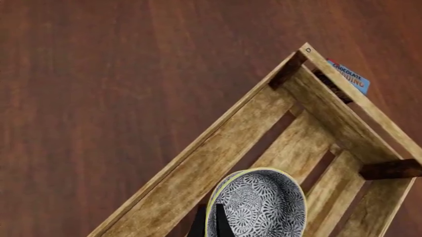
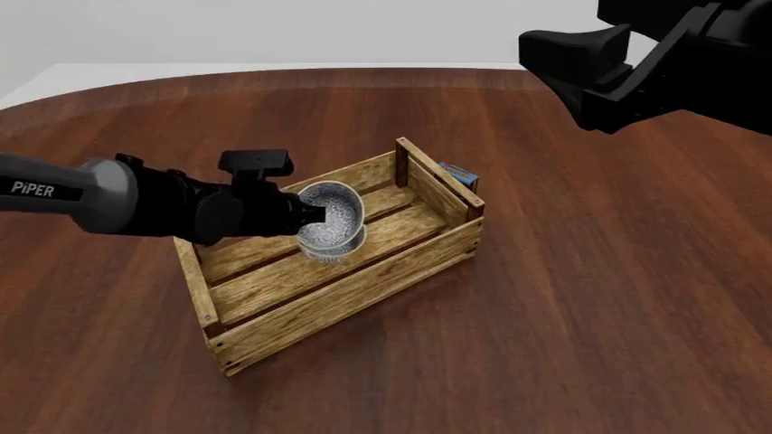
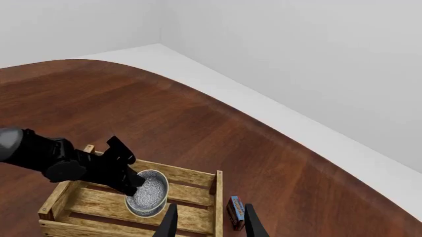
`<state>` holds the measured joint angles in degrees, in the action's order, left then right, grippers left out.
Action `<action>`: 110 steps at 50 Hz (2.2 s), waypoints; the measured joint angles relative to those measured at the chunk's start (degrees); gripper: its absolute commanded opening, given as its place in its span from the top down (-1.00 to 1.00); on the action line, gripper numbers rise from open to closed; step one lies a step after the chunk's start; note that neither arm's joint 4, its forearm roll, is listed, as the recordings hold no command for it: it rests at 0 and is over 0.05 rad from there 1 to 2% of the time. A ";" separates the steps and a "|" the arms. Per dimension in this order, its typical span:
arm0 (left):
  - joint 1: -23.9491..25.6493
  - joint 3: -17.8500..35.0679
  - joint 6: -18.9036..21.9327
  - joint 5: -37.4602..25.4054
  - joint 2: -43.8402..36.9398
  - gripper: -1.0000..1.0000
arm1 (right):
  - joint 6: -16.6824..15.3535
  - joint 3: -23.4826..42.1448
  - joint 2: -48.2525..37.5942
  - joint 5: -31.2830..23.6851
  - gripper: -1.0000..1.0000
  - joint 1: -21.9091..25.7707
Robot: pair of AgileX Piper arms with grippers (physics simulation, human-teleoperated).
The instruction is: Stack the right bowl on the left bowl and place them in the tray.
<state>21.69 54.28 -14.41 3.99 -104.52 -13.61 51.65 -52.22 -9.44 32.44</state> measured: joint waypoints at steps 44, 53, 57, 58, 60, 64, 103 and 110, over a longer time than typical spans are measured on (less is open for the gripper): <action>0.36 -0.77 0.99 -0.67 1.62 -1.00 | -0.10 -0.13 0.12 -0.01 -1.00 0.27; 0.09 -0.93 1.25 -1.53 3.76 -1.00 | -0.13 -0.12 0.04 0.01 -1.00 0.34; -0.05 -1.02 1.36 -2.02 4.99 -1.00 | -0.15 -0.13 0.04 0.01 -1.00 0.36; -0.10 -1.03 1.39 -2.14 5.30 -1.00 | -0.16 -0.13 0.04 0.01 -1.00 0.37; -0.21 -0.93 1.45 -2.70 6.11 -1.00 | -0.17 -0.12 0.04 0.01 -1.00 0.37; -0.42 -0.93 1.55 -3.40 7.68 -1.00 | -0.18 -0.10 0.05 -0.01 -1.00 0.35; 0.00 -3.35 2.12 -10.32 31.67 -1.00 | -0.36 -0.26 -0.58 0.50 -1.00 0.03; 0.35 -4.21 2.64 -11.01 35.82 -1.00 | -0.40 -0.30 -0.59 0.52 -1.00 -0.08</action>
